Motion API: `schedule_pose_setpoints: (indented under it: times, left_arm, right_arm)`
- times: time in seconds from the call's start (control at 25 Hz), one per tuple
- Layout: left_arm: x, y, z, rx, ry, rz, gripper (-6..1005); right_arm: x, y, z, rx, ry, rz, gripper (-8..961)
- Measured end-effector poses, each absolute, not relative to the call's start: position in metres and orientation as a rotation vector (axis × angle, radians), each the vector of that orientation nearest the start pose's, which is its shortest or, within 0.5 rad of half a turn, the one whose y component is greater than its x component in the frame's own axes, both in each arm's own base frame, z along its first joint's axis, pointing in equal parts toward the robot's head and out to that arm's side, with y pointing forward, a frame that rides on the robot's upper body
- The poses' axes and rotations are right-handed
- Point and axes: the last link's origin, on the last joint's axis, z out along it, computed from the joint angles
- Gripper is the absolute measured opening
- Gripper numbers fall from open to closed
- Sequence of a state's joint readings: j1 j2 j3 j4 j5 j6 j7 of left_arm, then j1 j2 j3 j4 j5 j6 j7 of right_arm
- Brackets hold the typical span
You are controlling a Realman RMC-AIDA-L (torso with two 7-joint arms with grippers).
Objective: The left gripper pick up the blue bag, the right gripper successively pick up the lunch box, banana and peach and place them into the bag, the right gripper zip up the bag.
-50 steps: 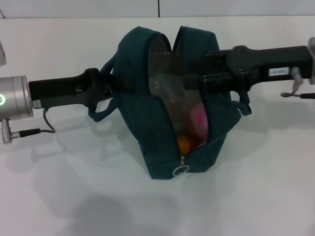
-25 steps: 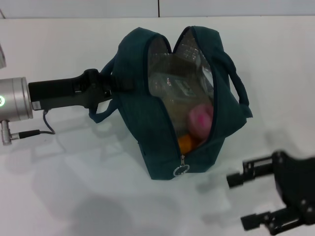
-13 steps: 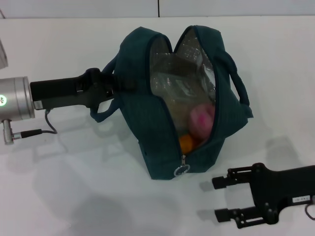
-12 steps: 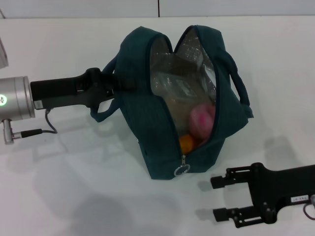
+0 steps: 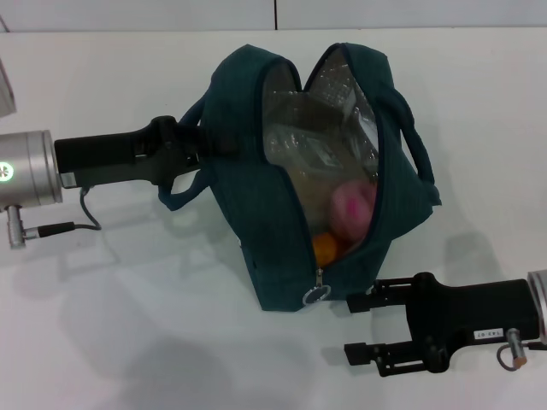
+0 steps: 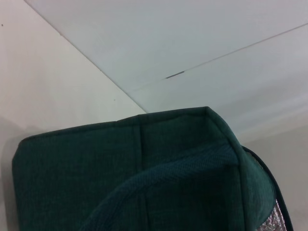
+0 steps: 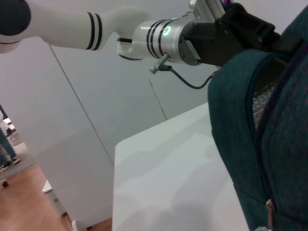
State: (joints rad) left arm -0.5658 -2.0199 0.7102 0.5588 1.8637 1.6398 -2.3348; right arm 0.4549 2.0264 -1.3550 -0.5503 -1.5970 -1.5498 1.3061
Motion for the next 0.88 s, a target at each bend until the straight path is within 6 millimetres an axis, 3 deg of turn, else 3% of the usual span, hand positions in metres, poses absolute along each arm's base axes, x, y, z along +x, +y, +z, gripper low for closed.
schedule_pose_setpoints:
  times: [0.88]
  left_arm:
    - [-0.245, 0.335, 0.013, -2.366, -1.977, -1.031, 53]
  right_arm:
    - [0.24, 0.278, -0.085, -3.052, 0.52, 0.666, 691]
